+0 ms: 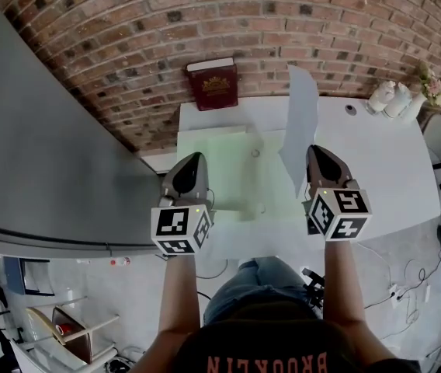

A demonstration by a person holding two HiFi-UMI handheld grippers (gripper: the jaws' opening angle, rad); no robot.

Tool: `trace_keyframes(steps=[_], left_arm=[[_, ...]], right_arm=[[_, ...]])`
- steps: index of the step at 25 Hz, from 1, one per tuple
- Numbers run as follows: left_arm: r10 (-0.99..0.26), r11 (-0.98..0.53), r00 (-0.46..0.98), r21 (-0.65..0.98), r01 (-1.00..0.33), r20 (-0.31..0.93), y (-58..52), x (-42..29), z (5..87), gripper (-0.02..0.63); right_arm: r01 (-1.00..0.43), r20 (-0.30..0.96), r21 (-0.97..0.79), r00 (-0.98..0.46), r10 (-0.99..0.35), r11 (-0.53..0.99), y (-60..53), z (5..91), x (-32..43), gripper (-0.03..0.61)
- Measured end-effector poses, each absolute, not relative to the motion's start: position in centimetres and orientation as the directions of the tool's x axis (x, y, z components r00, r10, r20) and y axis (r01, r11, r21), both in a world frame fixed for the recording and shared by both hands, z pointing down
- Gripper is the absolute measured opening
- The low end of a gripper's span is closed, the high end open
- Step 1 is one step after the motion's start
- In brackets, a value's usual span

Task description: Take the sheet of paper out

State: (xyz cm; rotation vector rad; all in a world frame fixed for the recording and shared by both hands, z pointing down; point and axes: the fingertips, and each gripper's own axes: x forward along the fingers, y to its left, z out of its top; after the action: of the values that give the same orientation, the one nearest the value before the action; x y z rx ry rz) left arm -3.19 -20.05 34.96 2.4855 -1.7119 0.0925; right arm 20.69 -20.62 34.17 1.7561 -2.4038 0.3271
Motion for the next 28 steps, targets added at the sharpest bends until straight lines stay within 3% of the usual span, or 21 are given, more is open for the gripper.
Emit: trace_keyframes(steps=[28], left_arm=[[-0.955, -0.261, 0.268, -0.066, -0.963, -0.129, -16.2, -1.5, 23.1, 0.000]], right_arm=[[-0.915, -0.094, 0.120, -0.396, -0.914, 0.384, -16.5, 21.7, 20.1, 0.002]])
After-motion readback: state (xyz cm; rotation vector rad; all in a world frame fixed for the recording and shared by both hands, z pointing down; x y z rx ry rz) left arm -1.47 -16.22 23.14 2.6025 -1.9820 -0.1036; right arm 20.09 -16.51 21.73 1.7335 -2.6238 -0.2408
